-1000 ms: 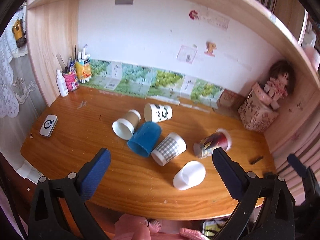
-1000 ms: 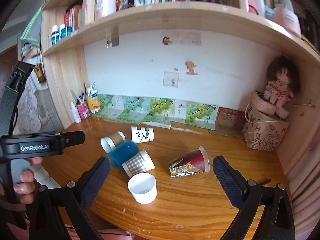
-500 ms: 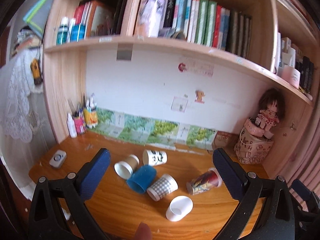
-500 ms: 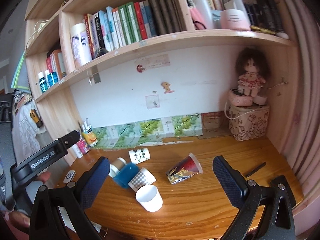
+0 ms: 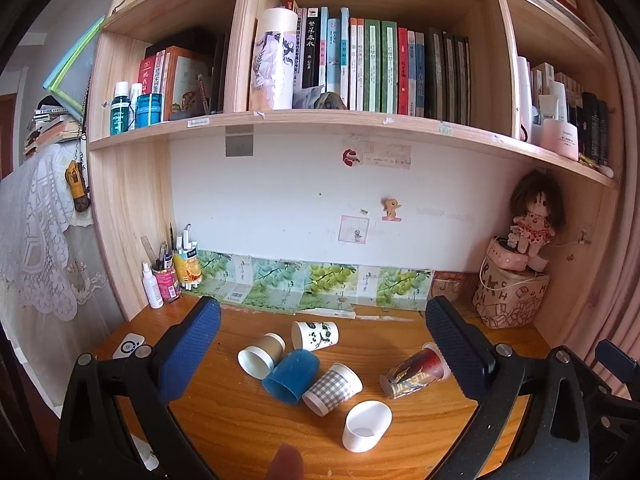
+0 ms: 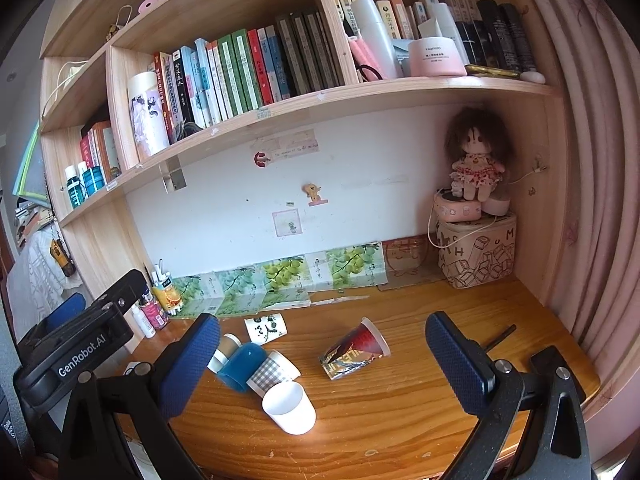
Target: Flip cup upright
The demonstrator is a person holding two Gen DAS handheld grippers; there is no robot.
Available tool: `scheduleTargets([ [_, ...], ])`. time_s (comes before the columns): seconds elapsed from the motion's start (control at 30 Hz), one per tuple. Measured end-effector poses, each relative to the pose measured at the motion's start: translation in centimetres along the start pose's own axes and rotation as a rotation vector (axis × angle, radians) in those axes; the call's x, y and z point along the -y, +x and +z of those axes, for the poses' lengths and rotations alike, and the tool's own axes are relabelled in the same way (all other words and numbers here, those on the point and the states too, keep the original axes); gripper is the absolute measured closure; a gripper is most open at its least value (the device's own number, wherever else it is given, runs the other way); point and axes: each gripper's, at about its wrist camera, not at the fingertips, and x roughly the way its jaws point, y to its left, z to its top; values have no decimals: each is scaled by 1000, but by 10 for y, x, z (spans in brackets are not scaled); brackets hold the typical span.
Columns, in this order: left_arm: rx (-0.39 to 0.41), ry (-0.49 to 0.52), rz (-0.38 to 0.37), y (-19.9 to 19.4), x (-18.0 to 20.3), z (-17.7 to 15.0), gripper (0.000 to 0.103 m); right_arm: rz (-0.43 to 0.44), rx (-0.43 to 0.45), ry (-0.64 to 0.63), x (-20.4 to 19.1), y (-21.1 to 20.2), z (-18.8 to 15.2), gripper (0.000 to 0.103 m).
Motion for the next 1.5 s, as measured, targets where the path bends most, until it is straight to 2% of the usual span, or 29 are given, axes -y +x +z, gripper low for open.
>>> scheduleTargets([
  [0.33, -16, 14, 9, 2, 2, -3, 1, 15, -7, -30, -7, 2, -1, 0],
  [0.67, 15, 52, 11, -3, 5, -2, 1, 27, -9, -43, -12, 4, -1, 0],
  [1.5, 1, 72, -20, -2, 1, -2, 1, 20, -21, -19, -16, 4, -2, 0],
])
